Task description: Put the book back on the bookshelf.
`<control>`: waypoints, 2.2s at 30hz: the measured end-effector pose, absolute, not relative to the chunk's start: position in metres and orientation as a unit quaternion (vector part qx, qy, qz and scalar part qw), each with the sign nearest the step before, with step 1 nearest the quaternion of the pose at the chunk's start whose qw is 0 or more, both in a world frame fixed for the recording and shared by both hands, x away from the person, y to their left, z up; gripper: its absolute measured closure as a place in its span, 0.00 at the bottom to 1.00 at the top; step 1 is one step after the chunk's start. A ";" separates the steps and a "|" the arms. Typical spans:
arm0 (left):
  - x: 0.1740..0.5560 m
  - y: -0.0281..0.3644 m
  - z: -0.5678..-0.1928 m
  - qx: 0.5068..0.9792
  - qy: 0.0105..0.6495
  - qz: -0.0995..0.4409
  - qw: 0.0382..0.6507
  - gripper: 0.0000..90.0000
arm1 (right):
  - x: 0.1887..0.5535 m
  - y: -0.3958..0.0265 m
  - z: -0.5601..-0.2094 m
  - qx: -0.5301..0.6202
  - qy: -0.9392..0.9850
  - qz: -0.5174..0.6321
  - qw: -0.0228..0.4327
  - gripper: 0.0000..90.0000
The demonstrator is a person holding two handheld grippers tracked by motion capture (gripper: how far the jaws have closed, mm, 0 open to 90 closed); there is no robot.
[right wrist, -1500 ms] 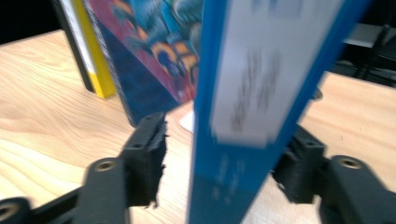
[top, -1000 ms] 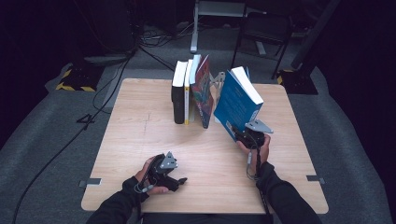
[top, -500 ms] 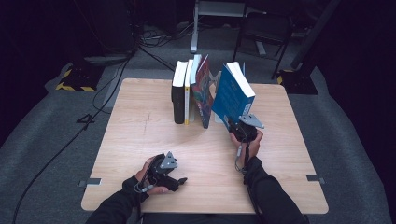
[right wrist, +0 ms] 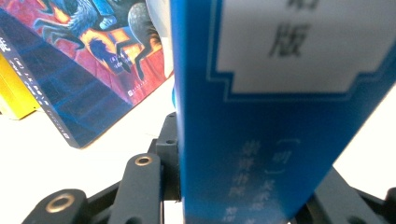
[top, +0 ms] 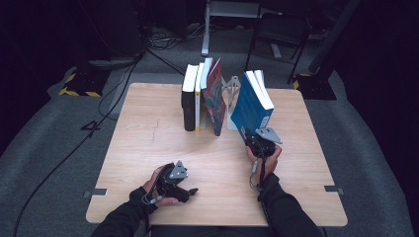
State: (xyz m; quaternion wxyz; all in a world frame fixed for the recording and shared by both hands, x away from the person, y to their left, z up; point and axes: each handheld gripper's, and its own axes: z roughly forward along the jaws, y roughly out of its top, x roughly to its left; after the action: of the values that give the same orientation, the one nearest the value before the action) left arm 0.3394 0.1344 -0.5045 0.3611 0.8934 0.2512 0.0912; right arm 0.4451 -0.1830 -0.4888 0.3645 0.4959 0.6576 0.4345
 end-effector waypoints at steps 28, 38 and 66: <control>0.340 0.134 -0.504 0.894 0.250 0.089 0.362 0.18 | 0.491 -0.165 -0.485 0.485 0.676 0.424 0.358 0.66; 0.340 0.134 -0.505 0.893 0.251 0.090 0.362 0.18 | 0.473 -0.189 -0.481 0.435 0.725 0.436 0.309 0.47; 0.340 0.134 -0.504 0.894 0.250 0.090 0.362 0.18 | 0.473 -0.194 -0.490 0.417 0.723 0.460 0.303 0.66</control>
State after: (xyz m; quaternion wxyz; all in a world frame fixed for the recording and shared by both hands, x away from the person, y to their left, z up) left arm 0.3403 0.1336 -0.5045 0.3616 0.8936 0.2501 0.0902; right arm 0.4730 -0.1943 -0.4900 0.3033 0.4168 0.7232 0.4595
